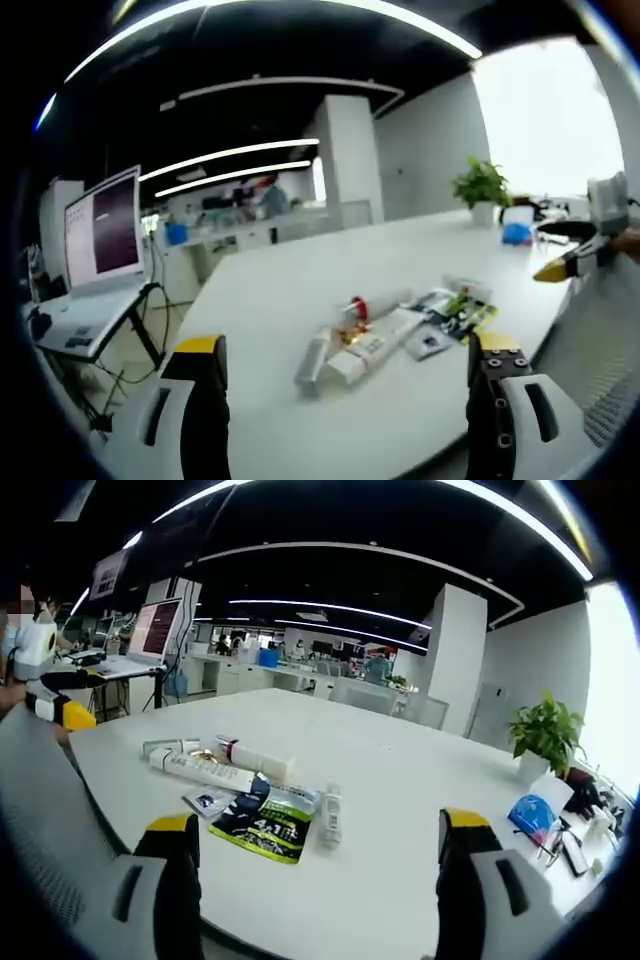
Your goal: Arrange the skincare products in the storage area until every visible bottle or jar stands upright without overlapping.
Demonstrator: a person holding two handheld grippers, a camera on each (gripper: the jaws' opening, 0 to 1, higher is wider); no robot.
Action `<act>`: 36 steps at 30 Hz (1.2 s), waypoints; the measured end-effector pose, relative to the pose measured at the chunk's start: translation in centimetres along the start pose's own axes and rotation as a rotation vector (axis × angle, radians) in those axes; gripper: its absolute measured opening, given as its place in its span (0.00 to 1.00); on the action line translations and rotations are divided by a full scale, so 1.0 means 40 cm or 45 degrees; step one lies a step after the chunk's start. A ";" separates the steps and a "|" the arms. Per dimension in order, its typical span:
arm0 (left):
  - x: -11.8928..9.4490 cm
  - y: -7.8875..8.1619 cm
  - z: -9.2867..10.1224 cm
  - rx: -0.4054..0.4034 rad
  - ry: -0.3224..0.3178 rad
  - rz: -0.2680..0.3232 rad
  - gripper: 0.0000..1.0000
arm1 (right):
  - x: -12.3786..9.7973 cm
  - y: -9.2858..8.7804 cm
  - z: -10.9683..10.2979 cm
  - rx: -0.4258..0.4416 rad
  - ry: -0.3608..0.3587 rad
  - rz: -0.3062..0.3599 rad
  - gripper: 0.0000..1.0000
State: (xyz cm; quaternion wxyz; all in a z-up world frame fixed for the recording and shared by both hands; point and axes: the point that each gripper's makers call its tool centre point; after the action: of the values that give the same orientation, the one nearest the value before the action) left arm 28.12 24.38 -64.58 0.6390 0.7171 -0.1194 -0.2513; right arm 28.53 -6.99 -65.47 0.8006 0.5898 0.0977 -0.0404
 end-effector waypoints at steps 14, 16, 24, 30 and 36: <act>0.010 -0.010 0.006 0.012 -0.017 -0.030 0.97 | 0.005 -0.006 0.001 -0.005 -0.002 -0.006 1.00; 0.011 -0.010 0.005 0.010 -0.013 -0.033 0.97 | 0.006 -0.012 0.002 -0.011 -0.002 -0.019 1.00; 0.011 -0.007 -0.002 0.019 0.015 -0.031 0.97 | 0.011 -0.016 0.001 -0.019 0.002 -0.027 1.00; 0.010 -0.007 0.001 0.019 0.009 -0.032 0.97 | 0.011 -0.017 0.001 -0.024 0.001 -0.033 1.00; 0.009 -0.006 0.000 0.022 0.015 -0.033 0.97 | 0.010 -0.020 0.004 -0.022 0.001 -0.035 1.00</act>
State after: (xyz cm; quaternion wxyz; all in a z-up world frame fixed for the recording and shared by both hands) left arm 28.38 24.22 -64.89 0.6303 0.7254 -0.1086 -0.2544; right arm 28.78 -7.37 -66.27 0.8050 0.5815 0.1063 -0.0504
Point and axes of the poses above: the point that each gripper's makers call its tool centre point, and the gripper's own axes: x roughly forward along the fingers, z roughly to its right, y roughly out of its top, and after that the axes turned 10 degrees about -y, right-handed
